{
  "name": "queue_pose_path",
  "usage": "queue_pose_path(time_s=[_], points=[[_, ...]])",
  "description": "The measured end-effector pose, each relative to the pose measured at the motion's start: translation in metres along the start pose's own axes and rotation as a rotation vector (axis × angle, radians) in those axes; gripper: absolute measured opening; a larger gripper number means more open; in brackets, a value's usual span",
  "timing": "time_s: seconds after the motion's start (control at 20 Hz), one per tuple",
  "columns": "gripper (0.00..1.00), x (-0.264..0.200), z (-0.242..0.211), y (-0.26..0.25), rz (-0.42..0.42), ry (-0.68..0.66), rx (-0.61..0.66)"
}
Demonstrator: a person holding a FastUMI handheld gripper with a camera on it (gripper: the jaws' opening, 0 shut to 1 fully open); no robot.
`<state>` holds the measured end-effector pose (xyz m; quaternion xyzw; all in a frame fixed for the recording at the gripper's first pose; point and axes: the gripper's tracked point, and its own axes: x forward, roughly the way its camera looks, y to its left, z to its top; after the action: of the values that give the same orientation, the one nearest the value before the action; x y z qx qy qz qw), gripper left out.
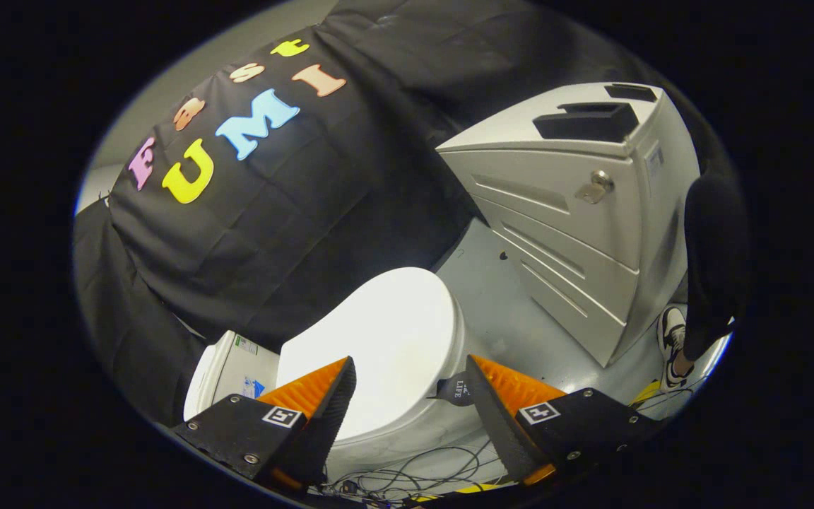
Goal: Open the toilet lid.
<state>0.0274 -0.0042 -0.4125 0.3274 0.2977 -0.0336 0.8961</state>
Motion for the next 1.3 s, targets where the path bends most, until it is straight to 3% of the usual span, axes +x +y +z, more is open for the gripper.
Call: queue_pose_path(time_s=[0.5, 0.95, 1.05, 1.3], points=[[0.94, 0.007, -0.032, -0.045, -0.102, 0.064, 0.145], [0.93, 0.033, -0.048, -0.054, -0.044, 0.119, 0.369], [0.88, 0.041, -0.053, -0.055, -0.040, 0.131, 0.387], [0.58, 0.046, -0.053, -0.052, -0.011, 0.113, 0.421]])
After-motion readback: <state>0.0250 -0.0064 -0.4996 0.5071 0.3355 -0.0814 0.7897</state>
